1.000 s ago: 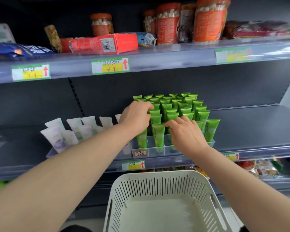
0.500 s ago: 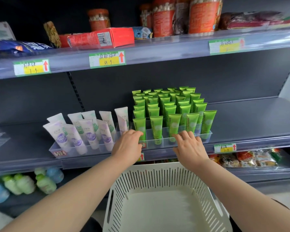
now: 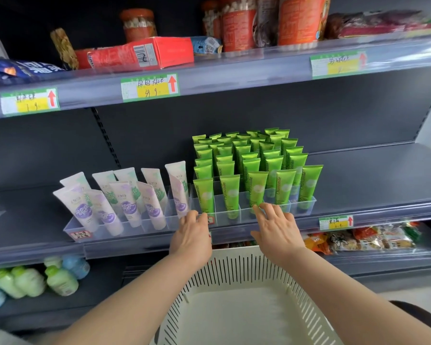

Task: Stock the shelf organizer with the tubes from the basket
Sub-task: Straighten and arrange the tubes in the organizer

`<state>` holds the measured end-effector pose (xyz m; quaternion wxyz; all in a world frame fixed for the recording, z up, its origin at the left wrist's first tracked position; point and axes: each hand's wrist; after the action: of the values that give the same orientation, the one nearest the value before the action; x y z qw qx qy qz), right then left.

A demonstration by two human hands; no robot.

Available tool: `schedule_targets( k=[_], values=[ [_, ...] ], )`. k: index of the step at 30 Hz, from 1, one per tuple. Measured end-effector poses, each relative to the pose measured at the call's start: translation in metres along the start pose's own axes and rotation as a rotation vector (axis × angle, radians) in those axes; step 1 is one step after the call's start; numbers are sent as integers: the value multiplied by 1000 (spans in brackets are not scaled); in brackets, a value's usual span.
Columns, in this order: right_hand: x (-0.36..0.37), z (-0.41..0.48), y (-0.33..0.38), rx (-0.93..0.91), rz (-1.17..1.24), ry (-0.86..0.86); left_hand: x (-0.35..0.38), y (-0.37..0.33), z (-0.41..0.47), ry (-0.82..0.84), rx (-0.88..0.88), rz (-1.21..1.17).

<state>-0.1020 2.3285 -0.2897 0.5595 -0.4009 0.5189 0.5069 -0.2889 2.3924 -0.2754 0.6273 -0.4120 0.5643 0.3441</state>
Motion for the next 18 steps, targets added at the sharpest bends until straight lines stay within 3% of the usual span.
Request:
schedule_targets(
  k=[18],
  values=[
    [4,8,-8,3,-54,-63,10,-4,2,-116,12,-13]
  ],
)
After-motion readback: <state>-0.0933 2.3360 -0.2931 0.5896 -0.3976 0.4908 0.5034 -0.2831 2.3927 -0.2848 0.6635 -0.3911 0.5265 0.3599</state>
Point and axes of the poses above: each hand's wrist, its own z-axis towards the middle knuckle, its own x-axis out of the palm, y = z × x, and after that the axes turned 1 degree about x, right-handed
